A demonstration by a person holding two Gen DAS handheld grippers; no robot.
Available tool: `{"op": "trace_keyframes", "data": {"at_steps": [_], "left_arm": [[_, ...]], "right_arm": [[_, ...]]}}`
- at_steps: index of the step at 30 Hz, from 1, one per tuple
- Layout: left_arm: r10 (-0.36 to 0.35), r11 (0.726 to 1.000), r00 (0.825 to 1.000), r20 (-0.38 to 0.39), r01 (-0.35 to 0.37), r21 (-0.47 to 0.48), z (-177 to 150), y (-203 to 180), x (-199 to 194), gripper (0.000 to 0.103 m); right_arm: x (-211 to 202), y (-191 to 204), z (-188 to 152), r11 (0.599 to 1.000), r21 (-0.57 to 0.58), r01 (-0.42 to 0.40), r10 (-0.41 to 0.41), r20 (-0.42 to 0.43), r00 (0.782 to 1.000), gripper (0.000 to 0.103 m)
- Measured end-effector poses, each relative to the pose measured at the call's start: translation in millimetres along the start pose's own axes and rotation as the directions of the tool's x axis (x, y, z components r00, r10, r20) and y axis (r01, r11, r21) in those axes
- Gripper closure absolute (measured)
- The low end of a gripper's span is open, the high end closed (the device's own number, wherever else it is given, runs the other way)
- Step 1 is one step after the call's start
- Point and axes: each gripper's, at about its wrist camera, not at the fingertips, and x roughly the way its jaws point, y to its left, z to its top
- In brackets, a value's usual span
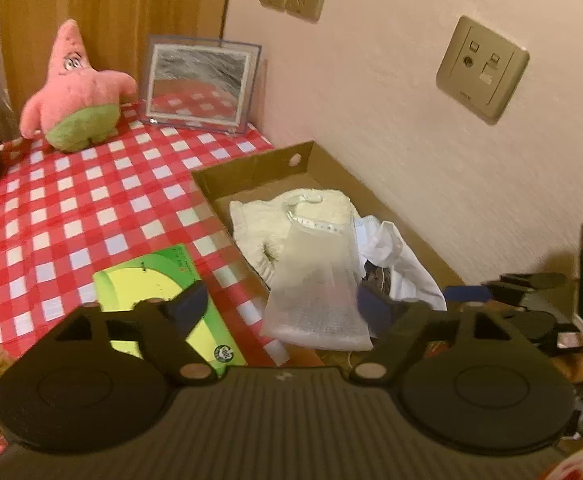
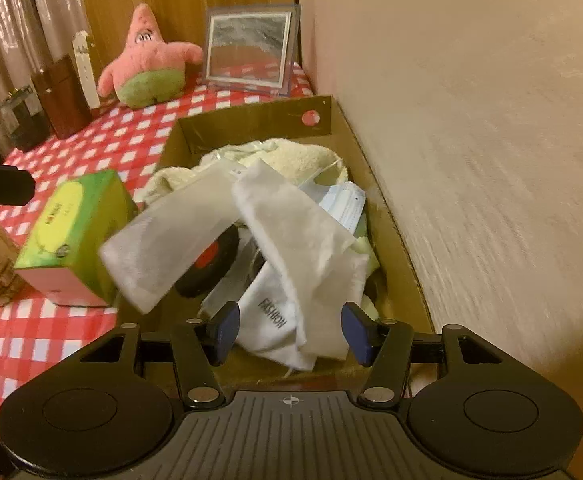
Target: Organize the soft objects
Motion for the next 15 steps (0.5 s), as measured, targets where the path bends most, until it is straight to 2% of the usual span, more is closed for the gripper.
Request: {"op": "trace_keyframes", "data": {"at_steps": [6,10,15], "left_arm": [[0.040,0.999,0.998,0.043,-0.040,-0.009,-11,-1,-31,0.009],[0.032,0.999,0.998,0.052,-0.031,-0.025,-21,-1,-50,0.008],[0.053,0.998,0.996,0.077,-0.052,-0.021,-37,-2,-75,0.007]], "right_arm": [[-38,13,-12,1.000,0.008,-0.003,0.002,0.042,0.999,0.042],[-61,24,-22,1.000,0.028,-0.004,0.002,0.062,0.998,0.039],[-83,35,-31,0.999,0.047,-0.024,0.020,0.084,0.996,0.036]]}}
